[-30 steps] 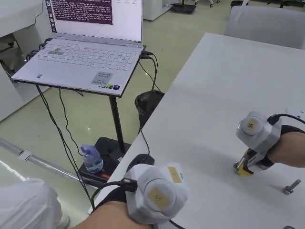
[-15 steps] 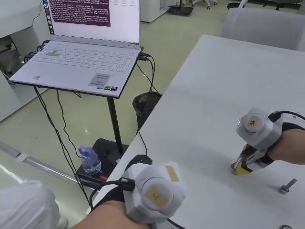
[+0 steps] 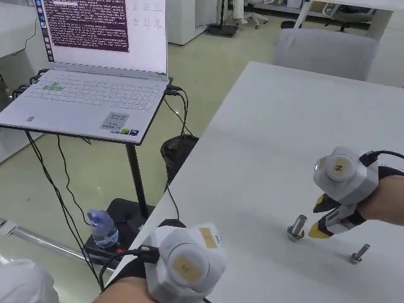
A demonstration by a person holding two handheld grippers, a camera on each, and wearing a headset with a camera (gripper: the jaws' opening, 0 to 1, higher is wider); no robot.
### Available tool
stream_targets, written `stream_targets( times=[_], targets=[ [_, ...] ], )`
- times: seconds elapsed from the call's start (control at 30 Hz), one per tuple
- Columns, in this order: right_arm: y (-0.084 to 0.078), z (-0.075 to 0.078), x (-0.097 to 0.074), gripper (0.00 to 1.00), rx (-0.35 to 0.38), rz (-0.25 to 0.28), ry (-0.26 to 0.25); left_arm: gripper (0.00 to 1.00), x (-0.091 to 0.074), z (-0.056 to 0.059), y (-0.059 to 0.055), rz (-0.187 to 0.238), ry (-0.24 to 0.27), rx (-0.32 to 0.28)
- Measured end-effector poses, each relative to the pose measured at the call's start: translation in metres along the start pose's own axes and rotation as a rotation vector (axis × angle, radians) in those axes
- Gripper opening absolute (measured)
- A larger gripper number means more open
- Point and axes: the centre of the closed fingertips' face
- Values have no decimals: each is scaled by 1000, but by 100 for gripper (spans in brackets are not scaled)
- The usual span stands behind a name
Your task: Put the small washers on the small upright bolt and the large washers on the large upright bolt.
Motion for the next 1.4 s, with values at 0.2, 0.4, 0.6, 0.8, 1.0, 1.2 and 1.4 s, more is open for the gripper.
stream_targets(
  times=[0.2, 0.4, 0.6, 0.8, 1.0, 1.2, 1.4],
  targets=[
    [-13, -6, -14, 36, 21, 10, -8, 91, 0, 0, -1, -15, 0, 4],
    [-32, -21, -27, 35, 46, 11, -11, 89, 1, 2, 0, -23, -6, 11],
    [-54, -36, -40, 35, 67, 2, -17, 89, 1, 5, 2, -22, -8, 16],
    [-69, -48, -49, 35, 89, -2, -21, 89, 1, 6, 1, -23, -6, 20],
    [-83, -64, -52, 36, 111, -3, -12, 92, 2, 8, 0, -26, -4, 16],
    [-95, -80, -49, 38, 132, 9, 8, 94, 3, 9, 0, -28, -7, 21],
    [-103, -91, -41, 41, 148, 18, 13, 97, 4, 10, 0, -30, -8, 19]
  ],
)
Point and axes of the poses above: the centre of the closed fingertips' face, and the gripper's own axes: x roughly forward along the fingers, z roughly to its right, y roughly out of its top, and after that the axes turned 7 degrees about -y, right-handed
